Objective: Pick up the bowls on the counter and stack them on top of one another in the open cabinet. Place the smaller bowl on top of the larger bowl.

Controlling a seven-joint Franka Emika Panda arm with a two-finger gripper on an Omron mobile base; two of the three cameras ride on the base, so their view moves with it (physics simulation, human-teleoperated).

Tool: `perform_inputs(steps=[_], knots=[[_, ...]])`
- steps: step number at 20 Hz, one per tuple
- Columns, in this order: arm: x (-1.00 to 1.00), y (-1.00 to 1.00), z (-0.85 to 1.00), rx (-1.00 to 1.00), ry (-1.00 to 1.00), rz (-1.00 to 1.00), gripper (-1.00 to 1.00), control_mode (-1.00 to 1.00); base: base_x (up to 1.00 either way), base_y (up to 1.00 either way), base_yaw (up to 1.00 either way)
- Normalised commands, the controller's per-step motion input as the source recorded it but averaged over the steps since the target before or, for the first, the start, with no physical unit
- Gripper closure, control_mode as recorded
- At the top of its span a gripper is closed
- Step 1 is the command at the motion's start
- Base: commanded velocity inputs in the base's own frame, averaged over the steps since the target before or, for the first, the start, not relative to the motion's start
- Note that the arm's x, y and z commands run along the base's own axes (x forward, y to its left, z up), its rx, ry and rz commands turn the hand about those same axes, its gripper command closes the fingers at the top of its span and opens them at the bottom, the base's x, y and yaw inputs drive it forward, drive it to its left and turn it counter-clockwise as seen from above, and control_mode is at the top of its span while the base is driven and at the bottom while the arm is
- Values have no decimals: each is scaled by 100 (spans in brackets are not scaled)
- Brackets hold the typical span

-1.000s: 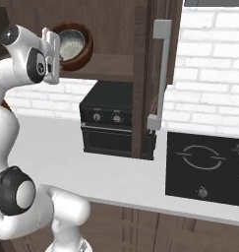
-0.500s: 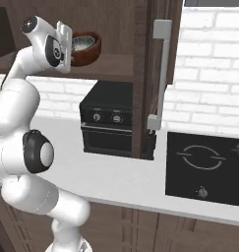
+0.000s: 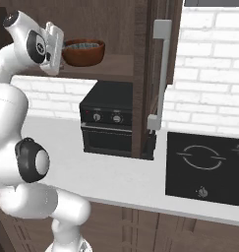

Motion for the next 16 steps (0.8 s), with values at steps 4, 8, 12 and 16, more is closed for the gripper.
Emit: perform_inputs(steps=[4, 8, 12, 16], knots=[[-100, -14, -100, 0, -27, 0, -100, -100, 0, 0, 0], [-100, -35, -100, 0, -22, 0, -100, -100, 0, 0, 0], [-100, -61, -100, 0, -12, 0, -100, -100, 0, 0, 0], [-100, -96, -100, 8, -13, 0, -100, -100, 0, 0, 0]])
